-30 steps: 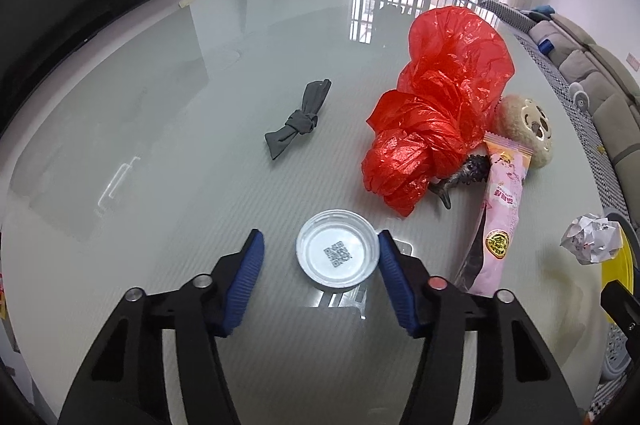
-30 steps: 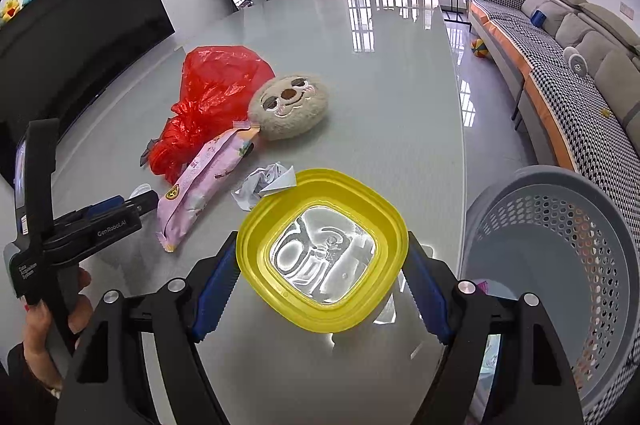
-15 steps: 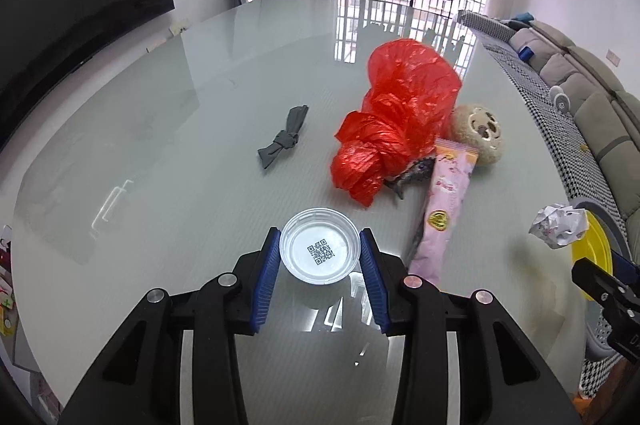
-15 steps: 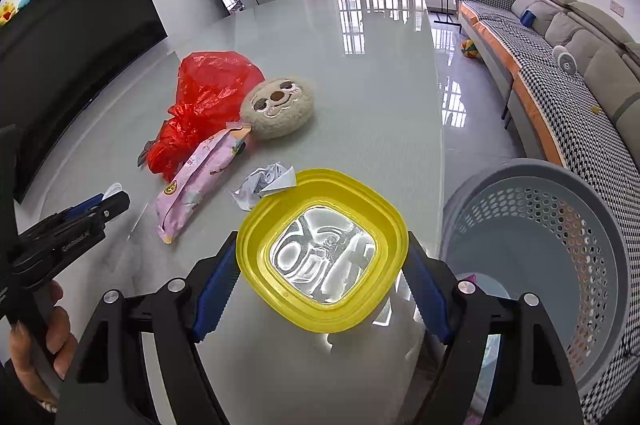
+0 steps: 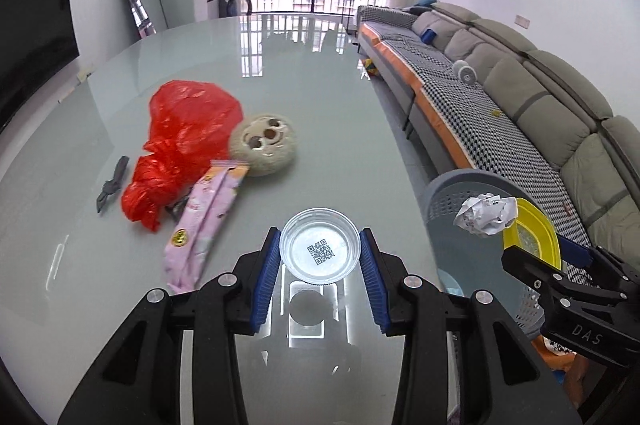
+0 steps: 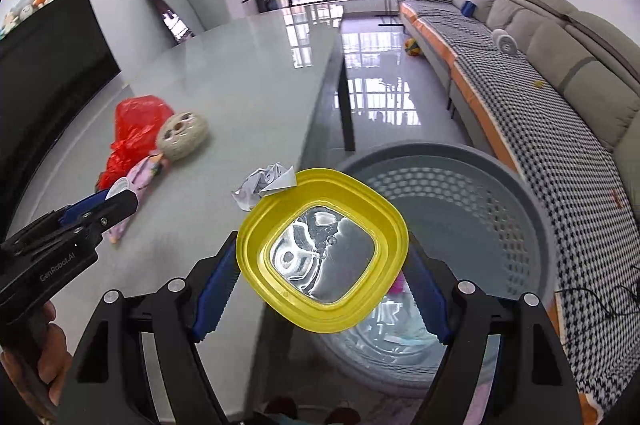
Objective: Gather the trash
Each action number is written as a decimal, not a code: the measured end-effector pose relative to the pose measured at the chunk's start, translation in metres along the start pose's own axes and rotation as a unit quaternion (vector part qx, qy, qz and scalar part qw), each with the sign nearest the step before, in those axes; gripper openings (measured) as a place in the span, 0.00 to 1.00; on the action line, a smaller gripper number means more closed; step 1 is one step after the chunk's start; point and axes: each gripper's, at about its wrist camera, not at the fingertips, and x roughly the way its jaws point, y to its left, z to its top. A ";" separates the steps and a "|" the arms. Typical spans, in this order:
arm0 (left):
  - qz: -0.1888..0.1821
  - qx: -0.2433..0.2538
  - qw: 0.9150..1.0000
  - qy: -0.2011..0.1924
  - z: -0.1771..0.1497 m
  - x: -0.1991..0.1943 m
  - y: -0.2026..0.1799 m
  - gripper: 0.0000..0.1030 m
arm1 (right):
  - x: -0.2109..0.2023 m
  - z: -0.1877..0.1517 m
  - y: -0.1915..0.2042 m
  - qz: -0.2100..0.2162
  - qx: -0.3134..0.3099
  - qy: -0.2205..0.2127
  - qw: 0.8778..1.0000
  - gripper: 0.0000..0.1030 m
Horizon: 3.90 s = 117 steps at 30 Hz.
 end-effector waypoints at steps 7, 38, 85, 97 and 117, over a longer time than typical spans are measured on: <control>-0.003 0.008 1.000 0.005 0.001 0.006 -0.012 0.38 | -0.004 -0.003 -0.010 0.010 -0.004 -0.001 1.000 0.73; 0.010 -0.029 0.999 0.038 -0.019 -0.003 0.100 0.38 | 0.033 -0.007 0.136 0.181 -0.153 0.024 0.971 0.73; -0.037 0.043 0.997 0.059 0.003 0.009 0.096 0.38 | 0.024 -0.020 0.141 0.203 -0.222 -0.004 0.954 0.73; -0.059 0.042 0.994 0.077 -0.014 0.016 0.081 0.38 | 0.048 -0.024 0.099 0.048 -0.207 0.045 0.976 0.73; -0.085 0.091 0.991 0.039 -0.010 0.024 -0.057 0.38 | 0.008 -0.022 -0.024 -0.018 -0.068 0.005 0.998 0.73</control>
